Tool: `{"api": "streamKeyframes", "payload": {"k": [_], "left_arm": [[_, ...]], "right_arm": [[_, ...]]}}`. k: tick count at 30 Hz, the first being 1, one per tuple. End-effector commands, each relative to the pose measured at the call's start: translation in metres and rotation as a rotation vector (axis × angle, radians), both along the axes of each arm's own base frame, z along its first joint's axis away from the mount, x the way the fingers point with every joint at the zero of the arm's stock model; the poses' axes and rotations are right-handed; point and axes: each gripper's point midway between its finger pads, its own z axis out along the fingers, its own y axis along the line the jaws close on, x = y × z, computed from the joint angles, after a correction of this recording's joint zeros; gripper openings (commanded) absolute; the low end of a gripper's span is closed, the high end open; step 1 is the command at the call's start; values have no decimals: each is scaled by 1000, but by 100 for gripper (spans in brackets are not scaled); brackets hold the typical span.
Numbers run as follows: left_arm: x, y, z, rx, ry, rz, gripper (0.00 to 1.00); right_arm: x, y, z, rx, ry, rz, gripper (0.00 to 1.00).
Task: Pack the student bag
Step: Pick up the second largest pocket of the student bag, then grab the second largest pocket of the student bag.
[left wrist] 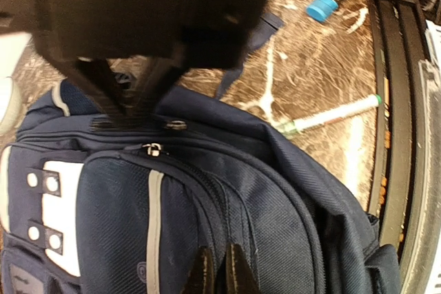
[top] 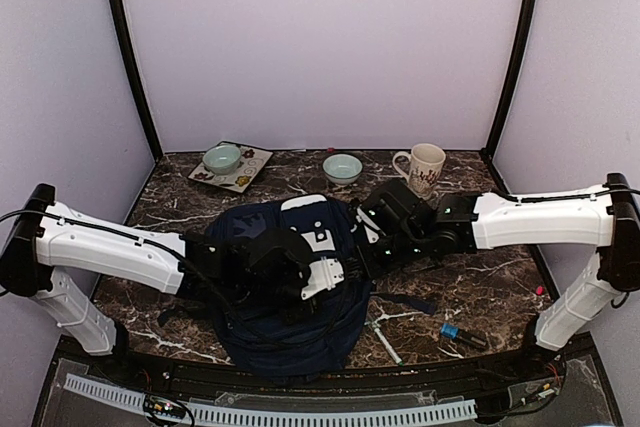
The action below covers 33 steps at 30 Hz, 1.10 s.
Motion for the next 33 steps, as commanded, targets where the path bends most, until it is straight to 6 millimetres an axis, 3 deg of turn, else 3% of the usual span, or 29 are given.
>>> {"api": "streamKeyframes", "payload": {"k": [1,5,16,24,33], "left_arm": [[30,0,56,-122,-110,129,0],[34,2,69,-167,-119,168,0],[53,11,76,-224,-81,266,0],[64,14,71,-236,-54,297,0],[62,10,71,-248,-34,284,0]], "right_arm": [[-7,-6,6,0,16,12,0],[-10,-7,3,-7,34,20,0],[-34,-3,12,64,98,108,0],[-50,2,25,125,131,158,0],[-60,9,40,184,158,199,0]]}}
